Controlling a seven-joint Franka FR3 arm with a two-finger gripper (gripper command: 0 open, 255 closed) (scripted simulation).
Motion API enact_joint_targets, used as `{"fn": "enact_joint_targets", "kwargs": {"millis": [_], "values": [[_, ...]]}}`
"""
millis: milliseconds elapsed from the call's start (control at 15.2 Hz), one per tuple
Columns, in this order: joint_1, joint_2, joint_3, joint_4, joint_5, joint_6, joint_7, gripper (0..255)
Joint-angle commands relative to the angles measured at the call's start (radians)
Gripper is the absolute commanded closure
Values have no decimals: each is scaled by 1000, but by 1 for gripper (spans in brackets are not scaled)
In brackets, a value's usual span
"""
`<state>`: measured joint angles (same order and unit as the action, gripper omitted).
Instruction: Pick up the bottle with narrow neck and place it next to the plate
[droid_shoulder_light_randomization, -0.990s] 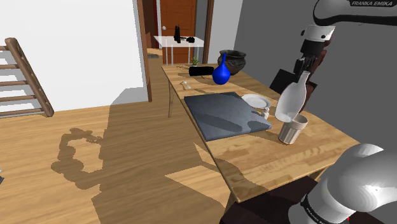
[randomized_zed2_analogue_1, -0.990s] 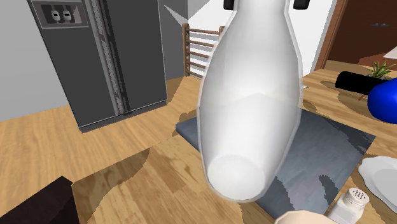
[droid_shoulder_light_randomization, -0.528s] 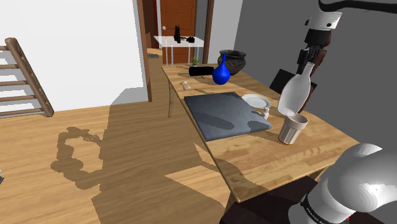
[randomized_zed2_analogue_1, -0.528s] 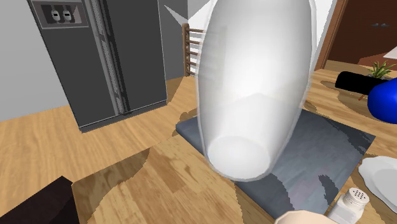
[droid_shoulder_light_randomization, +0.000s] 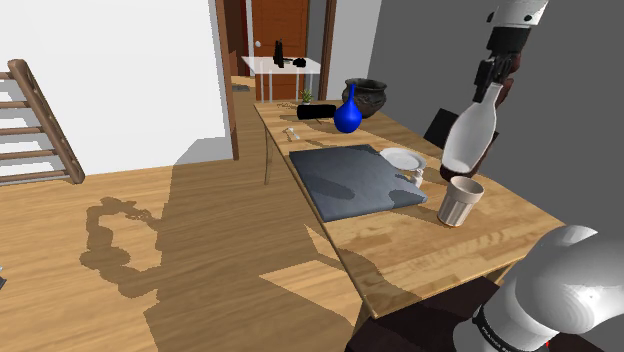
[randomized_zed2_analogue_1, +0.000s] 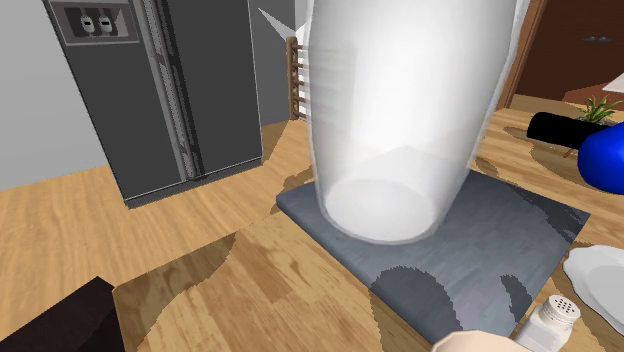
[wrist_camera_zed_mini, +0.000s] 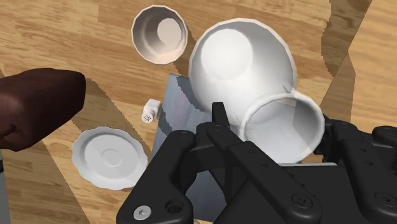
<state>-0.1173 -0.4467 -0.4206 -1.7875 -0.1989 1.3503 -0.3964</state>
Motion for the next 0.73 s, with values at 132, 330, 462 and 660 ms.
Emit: {"fn": "enact_joint_targets", "kwargs": {"millis": [132,330,462,660], "values": [[5,35,-3,89,10,-55,-12,255],[9,61,-6,155,16,-96,-21,255],[11,80,-9,201,21,-124,-28,255],[6,111,-45,194,24,-82,-64,255]]}}
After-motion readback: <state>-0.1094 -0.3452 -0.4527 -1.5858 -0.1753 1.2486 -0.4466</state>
